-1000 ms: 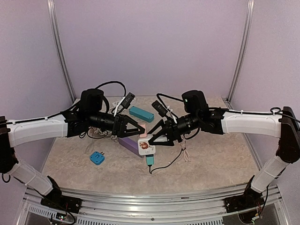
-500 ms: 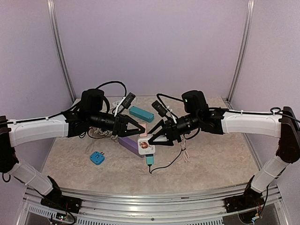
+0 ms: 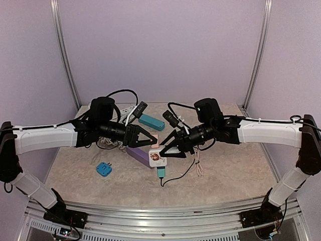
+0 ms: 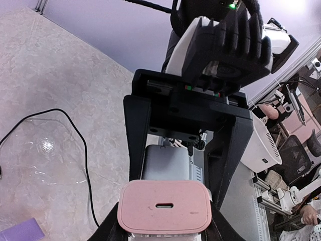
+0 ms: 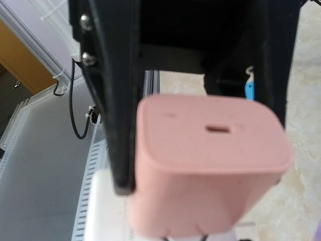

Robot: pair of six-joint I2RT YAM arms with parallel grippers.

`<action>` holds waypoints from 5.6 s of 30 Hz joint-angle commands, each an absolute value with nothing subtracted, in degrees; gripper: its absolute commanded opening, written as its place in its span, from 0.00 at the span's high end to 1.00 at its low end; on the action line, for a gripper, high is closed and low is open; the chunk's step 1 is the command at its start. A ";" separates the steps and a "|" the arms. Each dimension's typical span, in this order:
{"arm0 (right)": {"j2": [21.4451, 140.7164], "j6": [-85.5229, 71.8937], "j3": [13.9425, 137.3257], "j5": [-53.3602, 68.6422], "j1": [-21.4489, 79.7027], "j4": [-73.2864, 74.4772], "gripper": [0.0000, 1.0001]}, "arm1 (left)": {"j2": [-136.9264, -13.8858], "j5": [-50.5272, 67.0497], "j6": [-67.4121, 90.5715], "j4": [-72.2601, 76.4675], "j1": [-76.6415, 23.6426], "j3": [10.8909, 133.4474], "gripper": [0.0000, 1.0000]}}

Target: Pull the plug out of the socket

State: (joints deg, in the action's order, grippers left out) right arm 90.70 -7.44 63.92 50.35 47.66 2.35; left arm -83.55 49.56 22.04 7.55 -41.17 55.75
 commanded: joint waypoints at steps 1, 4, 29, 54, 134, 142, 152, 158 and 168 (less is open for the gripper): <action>87.56 -4.32 63.09 47.49 48.74 1.06 1.00 | -84.72 49.66 26.02 8.09 -40.69 56.52 0.79; 87.04 -5.96 62.40 47.46 48.75 -0.65 1.00 | -84.47 49.68 25.78 8.42 -40.78 56.20 0.79; 87.88 -20.44 56.11 45.34 44.93 -15.73 1.00 | -80.02 40.35 15.87 5.07 -47.17 55.50 0.81; 85.09 -12.19 56.27 46.01 44.97 -7.76 1.00 | -82.14 44.66 21.60 3.82 -43.72 57.37 0.83; 87.36 -9.62 61.99 42.88 48.14 1.20 1.00 | -82.70 46.37 25.31 6.01 -38.42 54.14 0.87; 87.73 -16.20 59.83 42.75 45.98 -3.39 1.00 | -79.45 39.16 20.85 4.22 -41.06 53.27 0.87; 91.19 -20.25 59.68 43.40 43.85 -4.24 1.00 | -76.71 31.95 17.12 2.72 -44.29 53.09 0.87; 93.13 -22.13 59.57 44.13 42.99 -5.61 1.00 | -75.85 30.87 16.31 1.91 -44.69 53.17 0.87; 91.01 -16.70 59.02 46.03 43.35 -4.95 1.00 | -76.89 34.11 19.84 2.53 -42.25 53.31 0.87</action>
